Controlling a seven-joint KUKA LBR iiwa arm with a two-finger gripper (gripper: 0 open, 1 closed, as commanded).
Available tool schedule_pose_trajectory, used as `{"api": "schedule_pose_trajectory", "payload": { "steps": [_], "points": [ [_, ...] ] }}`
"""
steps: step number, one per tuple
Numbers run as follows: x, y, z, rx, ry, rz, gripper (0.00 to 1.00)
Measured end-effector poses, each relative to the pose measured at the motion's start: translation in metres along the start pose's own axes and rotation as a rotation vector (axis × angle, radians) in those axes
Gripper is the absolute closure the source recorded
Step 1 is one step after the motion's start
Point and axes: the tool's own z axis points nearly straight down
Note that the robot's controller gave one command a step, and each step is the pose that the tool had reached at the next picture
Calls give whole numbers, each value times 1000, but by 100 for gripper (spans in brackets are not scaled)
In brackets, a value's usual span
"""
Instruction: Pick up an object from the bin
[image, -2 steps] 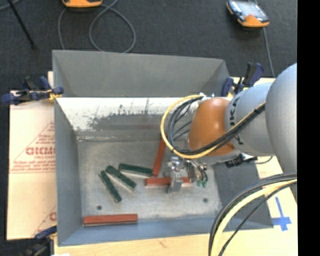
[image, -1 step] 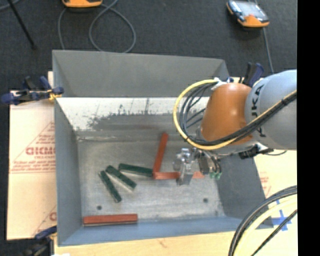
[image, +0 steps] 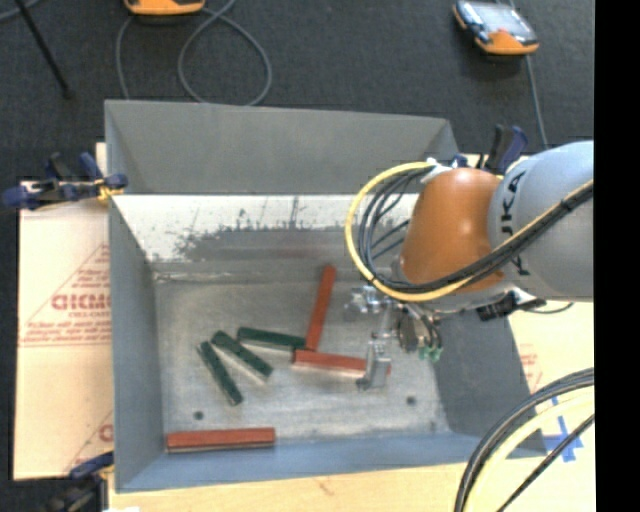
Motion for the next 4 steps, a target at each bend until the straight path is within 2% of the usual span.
{"api": "schedule_pose_trajectory", "payload": {
  "steps": [1, 2, 3, 4],
  "points": [
    [-46, 19, 71, -1, -6, 184, 0],
    [-36, 88, 63, -4, -5, 331, 0],
    [-36, 86, 63, -1, 1, 327, 100],
    [-36, 85, 64, 1, 2, 326, 0]
  ]
}}
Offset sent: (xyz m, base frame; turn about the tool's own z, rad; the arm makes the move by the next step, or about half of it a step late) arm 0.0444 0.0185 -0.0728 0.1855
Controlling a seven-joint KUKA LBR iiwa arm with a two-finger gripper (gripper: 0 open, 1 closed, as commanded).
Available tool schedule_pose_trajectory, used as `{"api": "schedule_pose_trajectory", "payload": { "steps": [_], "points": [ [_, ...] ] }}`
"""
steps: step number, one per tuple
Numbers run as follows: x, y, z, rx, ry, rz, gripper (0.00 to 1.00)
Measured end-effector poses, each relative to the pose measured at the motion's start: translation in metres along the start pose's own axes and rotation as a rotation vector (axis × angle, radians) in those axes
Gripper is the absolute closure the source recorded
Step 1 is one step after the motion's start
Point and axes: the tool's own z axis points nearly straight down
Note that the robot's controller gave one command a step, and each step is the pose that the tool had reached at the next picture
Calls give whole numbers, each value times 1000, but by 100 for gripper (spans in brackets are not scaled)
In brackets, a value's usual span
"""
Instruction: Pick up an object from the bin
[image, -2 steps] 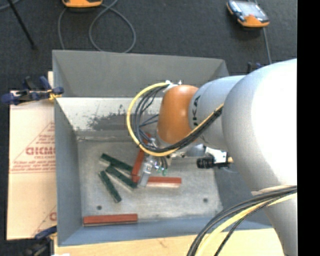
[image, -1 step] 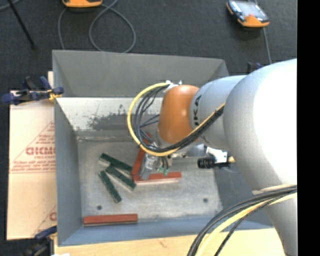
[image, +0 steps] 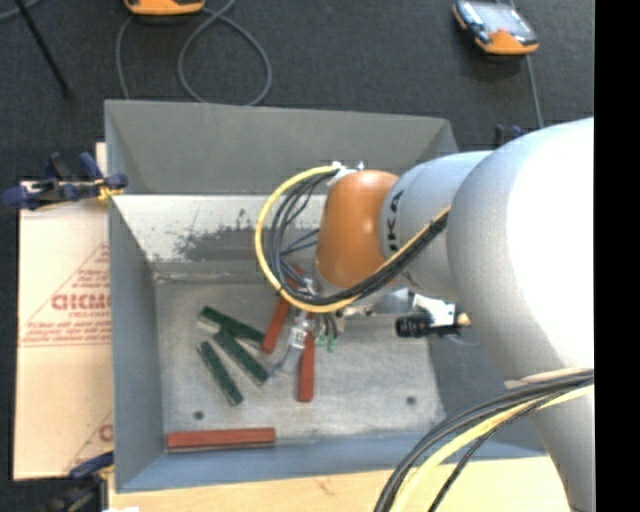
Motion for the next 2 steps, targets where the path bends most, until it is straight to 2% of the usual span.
{"api": "schedule_pose_trajectory", "payload": {
  "steps": [1, 2],
  "points": [
    [0, 0, 0, 0, 1, -3, 100],
    [48, 32, -99, -8, -6, -3, 100]
  ]
}}
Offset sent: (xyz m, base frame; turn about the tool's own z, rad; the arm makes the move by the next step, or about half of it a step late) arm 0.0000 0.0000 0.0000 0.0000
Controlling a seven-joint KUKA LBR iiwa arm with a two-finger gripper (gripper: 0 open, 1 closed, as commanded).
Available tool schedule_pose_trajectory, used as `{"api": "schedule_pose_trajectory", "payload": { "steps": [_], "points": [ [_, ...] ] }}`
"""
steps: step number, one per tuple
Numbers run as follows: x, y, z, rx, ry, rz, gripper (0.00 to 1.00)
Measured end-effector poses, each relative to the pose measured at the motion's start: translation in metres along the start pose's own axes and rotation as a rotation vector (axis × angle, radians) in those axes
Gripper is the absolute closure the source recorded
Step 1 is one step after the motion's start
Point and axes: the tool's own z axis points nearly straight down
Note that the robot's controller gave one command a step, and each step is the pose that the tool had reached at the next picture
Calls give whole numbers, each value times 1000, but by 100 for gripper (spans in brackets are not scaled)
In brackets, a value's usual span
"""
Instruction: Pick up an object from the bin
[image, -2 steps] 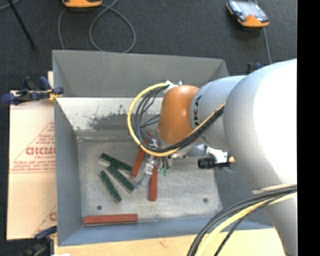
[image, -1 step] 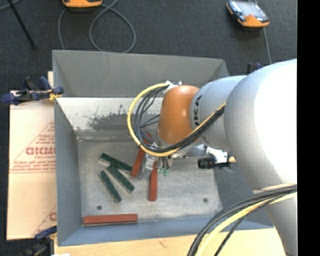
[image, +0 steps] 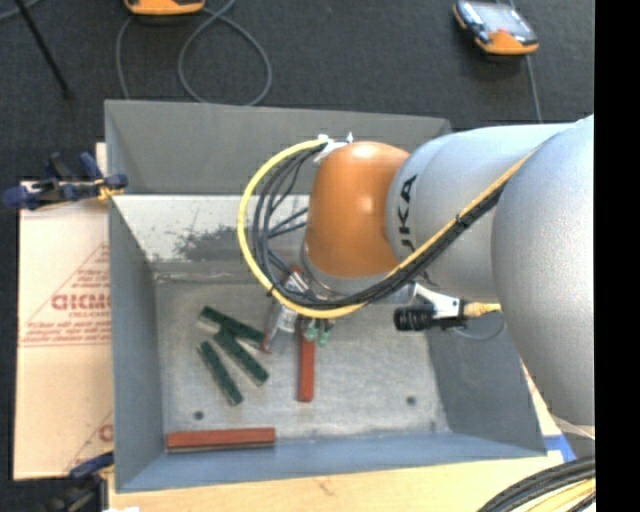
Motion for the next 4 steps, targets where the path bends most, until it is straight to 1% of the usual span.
{"api": "schedule_pose_trajectory", "payload": {
  "steps": [1, 2, 3, 4],
  "points": [
    [-1, -3, 5, 7, 5, 1, 0],
    [16, -18, 101, 4, 7, -467, 0],
    [12, -15, 96, -1, -7, -464, 100],
    [17, -18, 100, 4, 9, -464, 0]
  ]
}}
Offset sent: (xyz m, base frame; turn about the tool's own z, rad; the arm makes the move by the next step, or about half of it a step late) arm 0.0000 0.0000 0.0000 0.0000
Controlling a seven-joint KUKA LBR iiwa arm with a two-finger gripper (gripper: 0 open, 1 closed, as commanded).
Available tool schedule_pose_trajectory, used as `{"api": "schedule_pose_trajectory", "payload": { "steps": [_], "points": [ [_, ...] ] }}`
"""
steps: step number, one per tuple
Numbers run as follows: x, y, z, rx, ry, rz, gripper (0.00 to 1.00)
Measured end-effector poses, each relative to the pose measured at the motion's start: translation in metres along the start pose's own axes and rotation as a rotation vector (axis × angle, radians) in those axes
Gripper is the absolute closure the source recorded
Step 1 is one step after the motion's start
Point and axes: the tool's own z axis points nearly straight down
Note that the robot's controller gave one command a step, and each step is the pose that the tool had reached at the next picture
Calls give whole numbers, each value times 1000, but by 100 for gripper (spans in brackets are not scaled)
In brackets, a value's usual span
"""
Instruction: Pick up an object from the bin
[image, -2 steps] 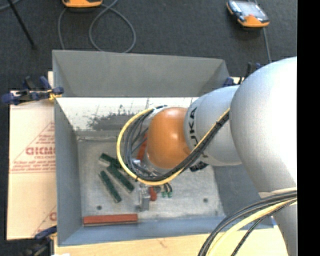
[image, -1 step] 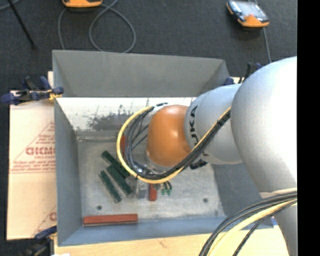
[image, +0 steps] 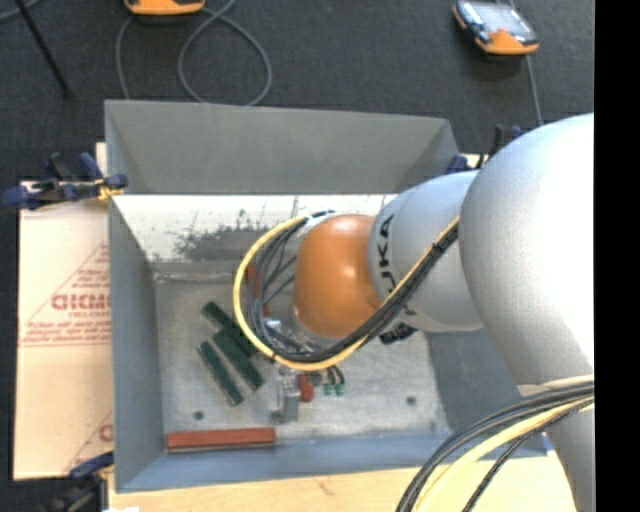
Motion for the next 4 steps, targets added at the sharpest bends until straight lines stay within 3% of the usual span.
{"api": "schedule_pose_trajectory", "payload": {
  "steps": [1, 2, 3, 4],
  "points": [
    [-71, -38, 5, 1, -9, 59, 0],
    [-37, 50, 6, -3, 1, 98, 0],
    [-102, 85, 4, 0, -5, -222, 0],
    [-101, 85, 4, 0, -4, -221, 100]
  ]
}}
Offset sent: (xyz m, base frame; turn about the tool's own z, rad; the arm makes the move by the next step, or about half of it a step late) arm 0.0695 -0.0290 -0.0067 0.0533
